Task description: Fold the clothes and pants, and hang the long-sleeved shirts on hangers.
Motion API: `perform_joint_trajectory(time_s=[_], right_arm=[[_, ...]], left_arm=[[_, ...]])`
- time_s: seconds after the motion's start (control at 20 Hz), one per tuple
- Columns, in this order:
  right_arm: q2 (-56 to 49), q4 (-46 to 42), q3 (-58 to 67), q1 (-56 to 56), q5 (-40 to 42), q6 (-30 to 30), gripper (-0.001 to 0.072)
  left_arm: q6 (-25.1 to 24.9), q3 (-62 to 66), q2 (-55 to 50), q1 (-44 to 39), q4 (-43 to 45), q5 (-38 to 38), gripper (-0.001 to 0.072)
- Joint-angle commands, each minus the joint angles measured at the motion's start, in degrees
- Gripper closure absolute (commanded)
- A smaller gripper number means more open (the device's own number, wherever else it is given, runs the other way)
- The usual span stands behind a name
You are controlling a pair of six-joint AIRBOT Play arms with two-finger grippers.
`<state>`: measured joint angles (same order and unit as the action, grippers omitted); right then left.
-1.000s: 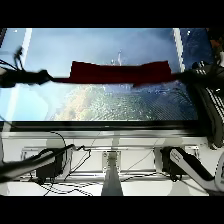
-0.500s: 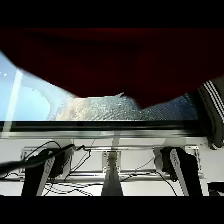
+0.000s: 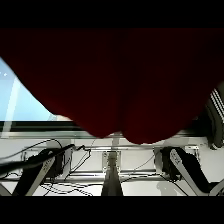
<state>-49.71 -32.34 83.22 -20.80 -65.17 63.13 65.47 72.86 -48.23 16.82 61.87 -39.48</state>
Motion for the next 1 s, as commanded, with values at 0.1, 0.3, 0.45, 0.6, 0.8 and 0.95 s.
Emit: perform_joint_trajectory(time_s=[0.1, 0.3, 0.45, 0.6, 0.8, 0.95], right_arm=[[-23.1, -10.2, -2.7, 10.6, 2.6, 2.2, 0.0699], [-37.8, -15.2, -2.7, 13.3, 16.0, 2.2, 0.0698], [-44.4, -16.1, -2.7, 13.3, 20.8, 2.3, 0.0699], [-46.6, -17.8, -2.7, 13.3, 19.6, 2.2, 0.0699], [-46.6, -26.7, -2.7, 13.3, 13.6, 3.6, 0.0699], [-46.6, -33.5, -2.7, 13.3, 2.1, 8.3, 0.07]], left_arm=[[-2.9, 0.1, -26.9, -6.9, 0.1, 1.0, 0.0692], [-2.9, 0.1, -39.1, -10.5, 0.0, 12.0, 0.0692], [-2.9, 0.1, -43.4, -11.4, 0.1, 15.8, 0.0691], [-2.9, 0.1, -43.9, -10.9, 0.1, 14.2, 0.0691], [-2.9, 0.1, -44.0, -10.2, 3.6, 5.4, 0.0691], [-2.7, 0.1, -44.0, -10.2, 9.7, -3.1, 0.0692]])
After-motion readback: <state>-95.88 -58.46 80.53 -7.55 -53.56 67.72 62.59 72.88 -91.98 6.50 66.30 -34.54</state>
